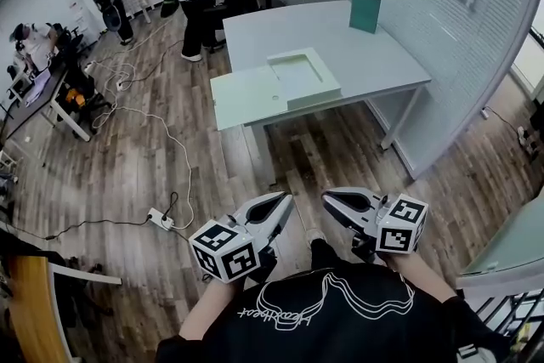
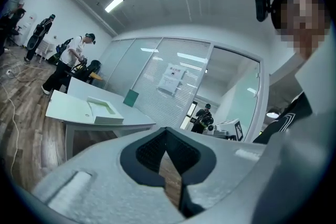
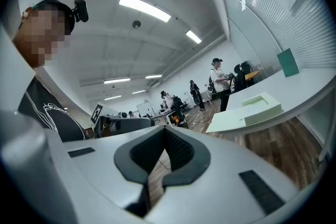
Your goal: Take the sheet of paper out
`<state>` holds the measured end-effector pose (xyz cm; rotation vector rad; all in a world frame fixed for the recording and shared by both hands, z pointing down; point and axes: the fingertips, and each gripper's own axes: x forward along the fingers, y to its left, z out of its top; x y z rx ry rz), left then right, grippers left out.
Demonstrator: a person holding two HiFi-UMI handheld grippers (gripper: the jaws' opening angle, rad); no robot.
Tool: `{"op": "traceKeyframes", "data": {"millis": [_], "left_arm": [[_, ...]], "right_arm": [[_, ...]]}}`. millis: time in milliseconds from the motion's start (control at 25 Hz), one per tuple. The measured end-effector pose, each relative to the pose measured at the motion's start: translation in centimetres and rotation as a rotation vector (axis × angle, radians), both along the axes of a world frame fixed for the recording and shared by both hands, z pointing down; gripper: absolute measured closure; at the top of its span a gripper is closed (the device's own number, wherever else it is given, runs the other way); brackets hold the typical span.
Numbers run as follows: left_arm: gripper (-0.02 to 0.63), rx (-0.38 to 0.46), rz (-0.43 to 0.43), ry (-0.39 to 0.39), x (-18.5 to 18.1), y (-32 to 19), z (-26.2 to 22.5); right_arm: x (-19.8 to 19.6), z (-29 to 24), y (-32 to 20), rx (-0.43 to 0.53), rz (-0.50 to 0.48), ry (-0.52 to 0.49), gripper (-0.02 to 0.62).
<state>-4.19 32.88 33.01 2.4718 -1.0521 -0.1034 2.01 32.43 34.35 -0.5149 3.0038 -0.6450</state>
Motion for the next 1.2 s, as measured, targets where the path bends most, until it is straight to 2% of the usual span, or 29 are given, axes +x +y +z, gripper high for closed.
{"op": "traceKeyframes", "data": {"millis": [160,520,800,1200], "left_arm": [[0.594,0.015,-0.003,0.048,0.0,-1.2,-0.5],[0.594,0.020,-0.004,0.000,0.3,-6.8,0.0],[0.594,-0.023,0.000,-0.015,1.1,-15.3,1.2],[0.594,-0.069,-0.060,-0.045,1.2,-29.8,2.7]], "right_arm": [[0.1,0.5,-1.6,-0.018,-0.003,-0.008,0.586],[-0.4,0.7,-7.8,-0.013,-0.030,-0.061,0.586],[0.2,1.6,-16.5,-0.035,-0.049,-0.086,0.585],[1.7,2.7,-30.5,-0.073,-0.076,-0.089,0.586]]}}
